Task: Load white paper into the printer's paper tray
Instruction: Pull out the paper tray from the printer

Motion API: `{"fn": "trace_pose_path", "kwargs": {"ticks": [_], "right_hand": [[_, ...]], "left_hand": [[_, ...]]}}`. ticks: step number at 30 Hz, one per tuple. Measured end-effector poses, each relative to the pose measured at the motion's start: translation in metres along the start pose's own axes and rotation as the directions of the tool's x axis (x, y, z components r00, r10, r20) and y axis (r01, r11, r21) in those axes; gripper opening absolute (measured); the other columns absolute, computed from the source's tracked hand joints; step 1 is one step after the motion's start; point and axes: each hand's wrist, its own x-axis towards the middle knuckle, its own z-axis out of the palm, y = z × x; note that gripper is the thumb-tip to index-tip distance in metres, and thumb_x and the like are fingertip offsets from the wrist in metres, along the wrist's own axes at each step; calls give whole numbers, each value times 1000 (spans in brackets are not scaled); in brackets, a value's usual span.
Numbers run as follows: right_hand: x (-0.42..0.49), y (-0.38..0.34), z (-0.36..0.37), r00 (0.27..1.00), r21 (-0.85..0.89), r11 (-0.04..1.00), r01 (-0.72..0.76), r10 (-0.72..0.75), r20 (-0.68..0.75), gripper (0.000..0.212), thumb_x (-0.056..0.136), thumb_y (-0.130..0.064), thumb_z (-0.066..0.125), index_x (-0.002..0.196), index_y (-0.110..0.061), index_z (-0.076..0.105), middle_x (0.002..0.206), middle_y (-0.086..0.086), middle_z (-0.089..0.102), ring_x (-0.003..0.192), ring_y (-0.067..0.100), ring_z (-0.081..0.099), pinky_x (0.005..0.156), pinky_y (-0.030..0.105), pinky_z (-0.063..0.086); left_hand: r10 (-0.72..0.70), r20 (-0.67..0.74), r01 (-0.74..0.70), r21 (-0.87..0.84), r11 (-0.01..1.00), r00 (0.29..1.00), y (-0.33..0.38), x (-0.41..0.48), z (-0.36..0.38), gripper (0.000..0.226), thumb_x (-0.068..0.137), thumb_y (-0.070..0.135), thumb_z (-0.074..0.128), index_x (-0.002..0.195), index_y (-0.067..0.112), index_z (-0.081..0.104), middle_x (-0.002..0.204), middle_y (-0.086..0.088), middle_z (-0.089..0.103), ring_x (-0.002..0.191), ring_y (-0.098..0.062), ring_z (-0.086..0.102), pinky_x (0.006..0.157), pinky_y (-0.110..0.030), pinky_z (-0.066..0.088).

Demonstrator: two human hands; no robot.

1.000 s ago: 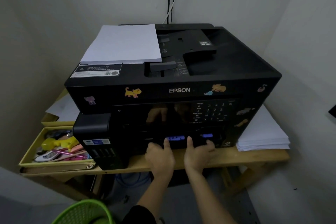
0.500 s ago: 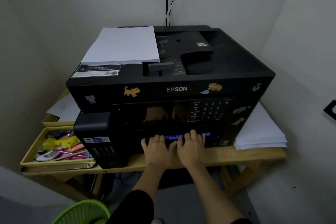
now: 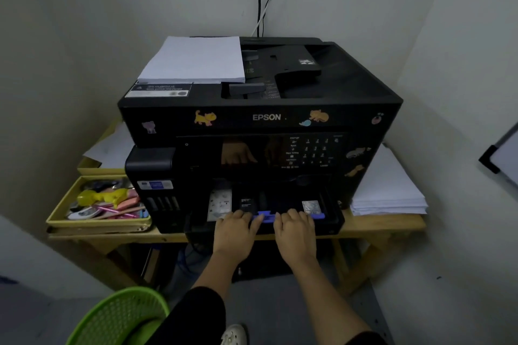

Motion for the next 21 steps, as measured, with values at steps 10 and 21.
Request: {"fn": "trace_pose_path", "kwargs": {"ticks": [10, 21], "right_hand": [[-54, 7, -21, 999, 35, 999, -19, 18, 30, 51, 85, -30, 36, 55, -12, 73, 55, -1, 64, 54, 16, 61, 64, 33, 57], [-114, 5, -41, 980, 108, 989, -101, 80, 183, 34, 93, -23, 51, 84, 0, 75, 83, 15, 69, 85, 29, 63, 87, 39, 48]], "left_hand": [[84, -53, -88, -80, 993, 995, -2, -62, 7, 52, 98, 53, 30, 118, 19, 64, 112, 1, 65, 104, -16, 59, 93, -27, 40], [146, 91, -146, -1, 989, 985, -5, -122, 12, 53, 97, 54, 32, 128, 16, 53, 123, -2, 57, 112, -19, 57, 99, -29, 40]]}}
